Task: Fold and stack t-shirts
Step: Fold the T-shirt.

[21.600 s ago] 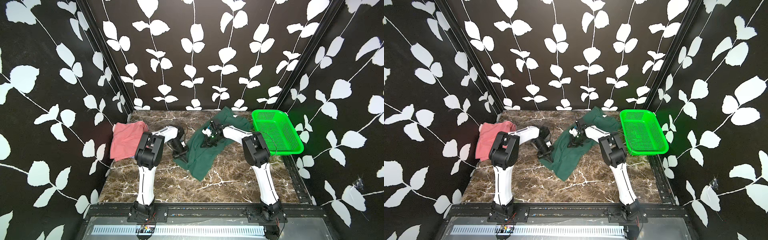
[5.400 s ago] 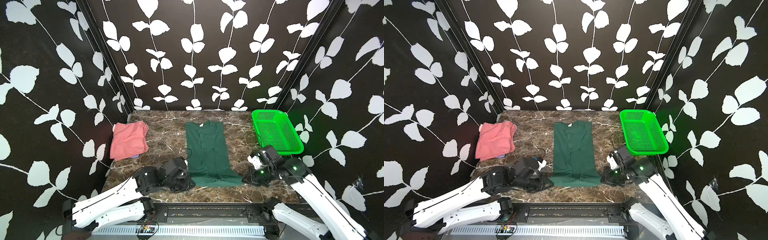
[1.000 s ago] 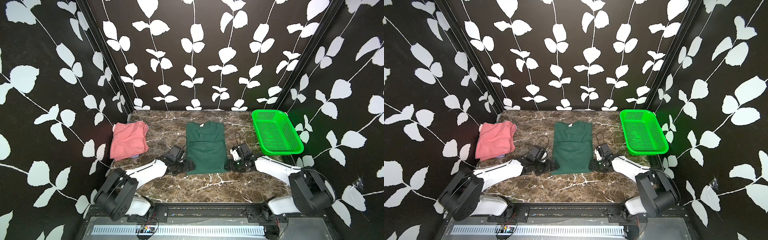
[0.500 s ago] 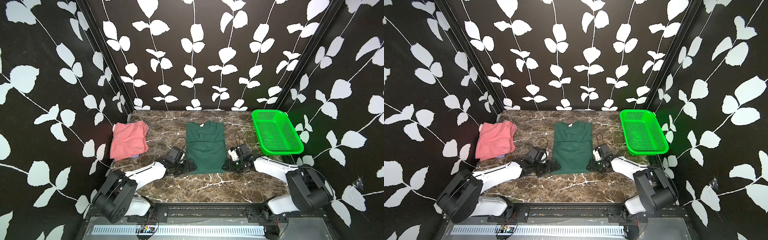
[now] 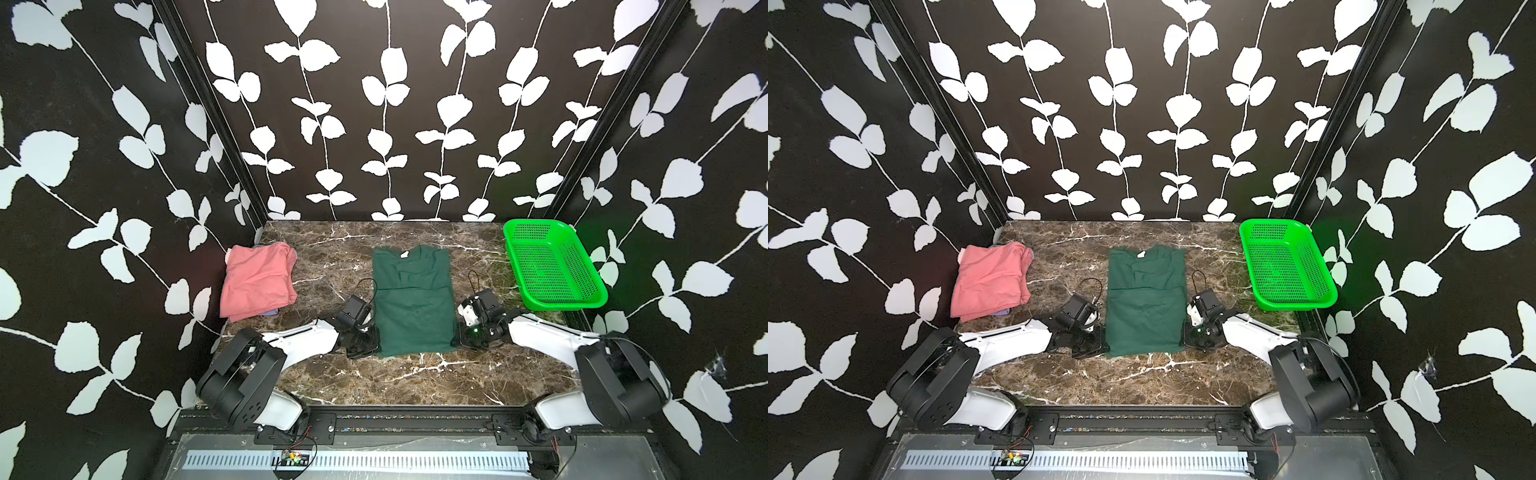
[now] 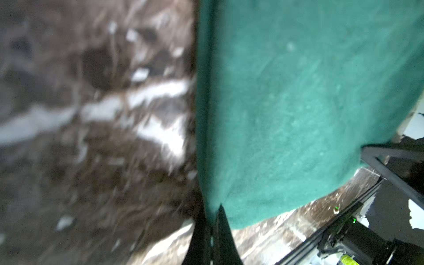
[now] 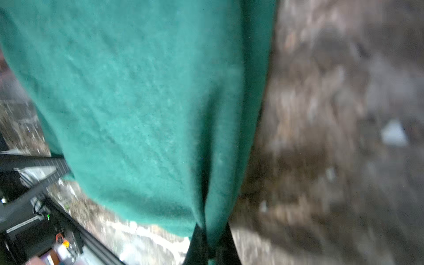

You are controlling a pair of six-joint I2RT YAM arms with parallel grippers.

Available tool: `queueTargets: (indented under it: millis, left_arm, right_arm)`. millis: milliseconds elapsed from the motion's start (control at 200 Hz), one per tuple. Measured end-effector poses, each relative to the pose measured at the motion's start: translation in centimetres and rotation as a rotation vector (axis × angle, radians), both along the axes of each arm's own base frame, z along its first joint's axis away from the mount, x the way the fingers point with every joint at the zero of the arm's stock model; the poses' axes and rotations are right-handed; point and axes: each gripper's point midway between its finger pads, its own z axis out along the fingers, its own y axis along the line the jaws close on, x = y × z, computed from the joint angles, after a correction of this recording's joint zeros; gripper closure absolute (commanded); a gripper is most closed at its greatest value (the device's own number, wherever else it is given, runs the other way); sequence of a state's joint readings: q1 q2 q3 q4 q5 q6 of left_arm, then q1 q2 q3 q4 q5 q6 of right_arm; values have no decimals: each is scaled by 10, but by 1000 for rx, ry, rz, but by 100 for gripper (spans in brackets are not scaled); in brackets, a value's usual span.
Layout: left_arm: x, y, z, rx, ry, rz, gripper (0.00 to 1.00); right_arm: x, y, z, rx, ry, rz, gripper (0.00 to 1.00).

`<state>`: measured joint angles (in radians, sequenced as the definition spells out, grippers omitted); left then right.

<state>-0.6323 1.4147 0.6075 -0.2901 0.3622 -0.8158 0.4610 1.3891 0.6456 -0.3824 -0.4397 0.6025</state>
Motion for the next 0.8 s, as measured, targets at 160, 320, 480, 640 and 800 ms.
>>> queueTargets:
  millis: [160, 320, 480, 640, 800]
  left_arm:
    - [-7, 0, 30, -33, -8, 2, 100]
    - [-8, -2, 75, -106, -52, 23, 100]
    - [-18, 2, 121, -161, -91, 41, 100]
    - [-31, 11, 148, -197, -96, 71, 100]
    - [-40, 17, 158, -220, -82, 107, 100]
  right_arm:
    - [-22, -4, 25, 11, 7, 14, 100]
    - [-41, -7, 45, 36, 24, -10, 100]
    - [-59, -7, 66, 69, 41, -31, 100]
    - [-60, -5, 101, 109, 18, -48, 100]
    - [-60, -1, 131, 132, 1, -53, 100]
